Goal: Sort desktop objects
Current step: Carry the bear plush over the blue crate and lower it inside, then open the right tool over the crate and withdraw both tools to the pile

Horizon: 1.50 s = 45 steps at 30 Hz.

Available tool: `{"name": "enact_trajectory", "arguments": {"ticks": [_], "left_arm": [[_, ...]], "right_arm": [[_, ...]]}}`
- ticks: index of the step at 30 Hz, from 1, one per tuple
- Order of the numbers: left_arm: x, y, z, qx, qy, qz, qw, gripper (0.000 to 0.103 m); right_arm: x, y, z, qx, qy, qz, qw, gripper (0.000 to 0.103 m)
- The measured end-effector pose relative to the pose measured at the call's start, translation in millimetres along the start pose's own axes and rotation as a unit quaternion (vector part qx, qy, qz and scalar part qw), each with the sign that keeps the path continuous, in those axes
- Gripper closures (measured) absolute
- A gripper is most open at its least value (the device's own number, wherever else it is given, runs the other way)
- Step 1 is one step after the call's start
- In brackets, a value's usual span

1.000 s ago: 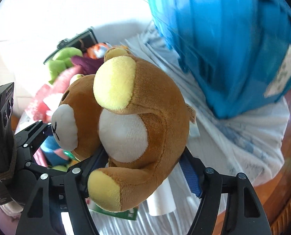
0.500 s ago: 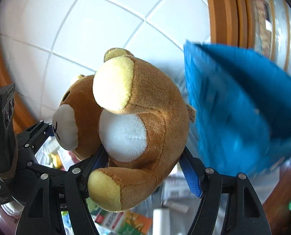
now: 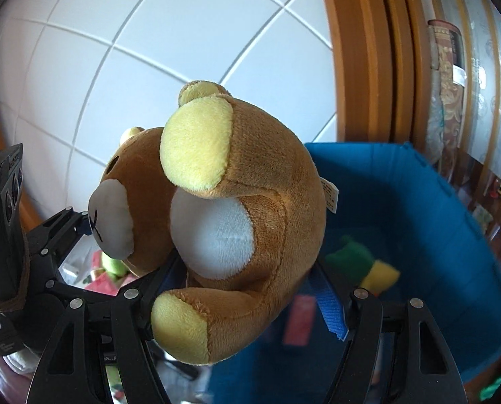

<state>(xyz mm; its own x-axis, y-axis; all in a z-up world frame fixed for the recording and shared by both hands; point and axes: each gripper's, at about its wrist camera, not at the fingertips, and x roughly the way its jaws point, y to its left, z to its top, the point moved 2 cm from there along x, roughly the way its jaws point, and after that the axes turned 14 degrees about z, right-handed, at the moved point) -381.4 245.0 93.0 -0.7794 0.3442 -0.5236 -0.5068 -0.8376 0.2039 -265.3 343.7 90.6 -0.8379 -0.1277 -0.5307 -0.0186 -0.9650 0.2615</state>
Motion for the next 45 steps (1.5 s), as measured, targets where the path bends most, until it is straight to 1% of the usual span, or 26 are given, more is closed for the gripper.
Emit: {"name": "enact_trajectory", "arguments": {"ticks": [5, 9, 13, 15, 18, 19, 24, 26, 27, 29, 30, 31, 32, 33, 34, 37, 40, 43, 45], "left_arm": [[53.6, -62.7, 48.6, 0.0, 0.023, -0.008, 0.9997, 0.01], [101.9, -102.8, 71.3, 0.008, 0.051, -0.007, 0.9987, 0.009], [159.3, -124.9, 74.8, 0.014, 0.093, -0.002, 0.9956, 0.009], [186.6, -131.8, 73.3, 0.014, 0.119, 0.003, 0.9928, 0.009], [228.8, -134.8, 67.9, 0.01, 0.161, 0.01, 0.9868, 0.009], [240.5, -128.3, 61.4, 0.007, 0.176, 0.011, 0.9843, 0.009], [293.7, -118.7, 35.3, -0.016, 0.241, 0.013, 0.9704, 0.009], [311.0, -118.2, 23.9, -0.007, 0.271, 0.03, 0.962, 0.009], [316.8, -117.2, 22.0, -0.008, 0.276, 0.044, 0.9601, 0.009], [323.9, -114.4, 21.8, -0.013, 0.275, 0.061, 0.9595, 0.009], [325.0, -113.7, 22.9, -0.013, 0.27, 0.067, 0.9604, 0.009], [325.0, -113.1, 24.3, -0.012, 0.267, 0.072, 0.961, 0.009], [324.5, -112.5, 25.6, -0.013, 0.264, 0.073, 0.9617, 0.009], [324.0, -111.7, 26.2, -0.013, 0.262, 0.075, 0.962, 0.009], [323.7, -111.1, 26.4, -0.012, 0.262, 0.079, 0.9618, 0.009], [326.1, -111.8, 22.9, -0.013, 0.277, 0.086, 0.957, 0.009], [326.3, -112.2, 12.1, -0.012, 0.293, 0.089, 0.952, 0.009], [320.2, -110.9, 3.4, -0.004, 0.297, 0.092, 0.9505, 0.009], [328.2, -117.8, 10.0, 0.002, 0.298, 0.094, 0.9499, 0.009]], "right_arm": [[-9.6, -89.3, 30.3, 0.011, 0.015, -0.002, 1.0, 0.03], [-7.9, -157.2, 47.1, 0.03, 0.029, 0.0, 0.999, 0.03], [17.9, -205.8, 47.1, 0.054, 0.054, 0.006, 0.997, 0.03], [42.0, -233.7, 48.0, 0.072, 0.075, 0.016, 0.994, 0.03], [77.6, -265.7, 49.2, 0.094, 0.108, 0.025, 0.989, 0.03], [90.6, -274.4, 49.1, 0.1, 0.12, 0.027, 0.987, 0.03], [146.6, -296.5, 37.8, 0.125, 0.166, 0.039, 0.977, 0.03], [167.2, -302.3, 25.5, 0.141, 0.181, 0.055, 0.972, 0.03], [179.9, -306.9, 19.4, 0.156, 0.197, 0.063, 0.966, 0.031], [189.9, -315.6, 18.9, 0.17, 0.187, 0.072, 0.965, 0.032], [191.1, -317.4, 20.8, 0.17, 0.175, 0.075, 0.967, 0.032], [189.6, -318.2, 23.9, 0.161, 0.163, 0.066, 0.971, 0.03], [187.8, -317.8, 25.9, 0.15, 0.159, 0.053, 0.974, 0.023], [185.7, -315.2, 26.8, 0.137, 0.161, 0.039, 0.977, 0.014], [184.5, -313.7, 26.9, 0.13, 0.163, 0.033, 0.977, 0.011], [185.1, -318.2, 25.9, 0.132, 0.168, 0.029, 0.976, 0.01], [183.7, -316.8, 20.3, 0.122, 0.175, 0.011, 0.977, 0.002], [190.5, -330.1, 17.9, 0.121, 0.185, 0.005, 0.975, 0.001], [192.5, -331.3, 15.5, 0.122, 0.192, 0.005, 0.974, 0.0]]}}
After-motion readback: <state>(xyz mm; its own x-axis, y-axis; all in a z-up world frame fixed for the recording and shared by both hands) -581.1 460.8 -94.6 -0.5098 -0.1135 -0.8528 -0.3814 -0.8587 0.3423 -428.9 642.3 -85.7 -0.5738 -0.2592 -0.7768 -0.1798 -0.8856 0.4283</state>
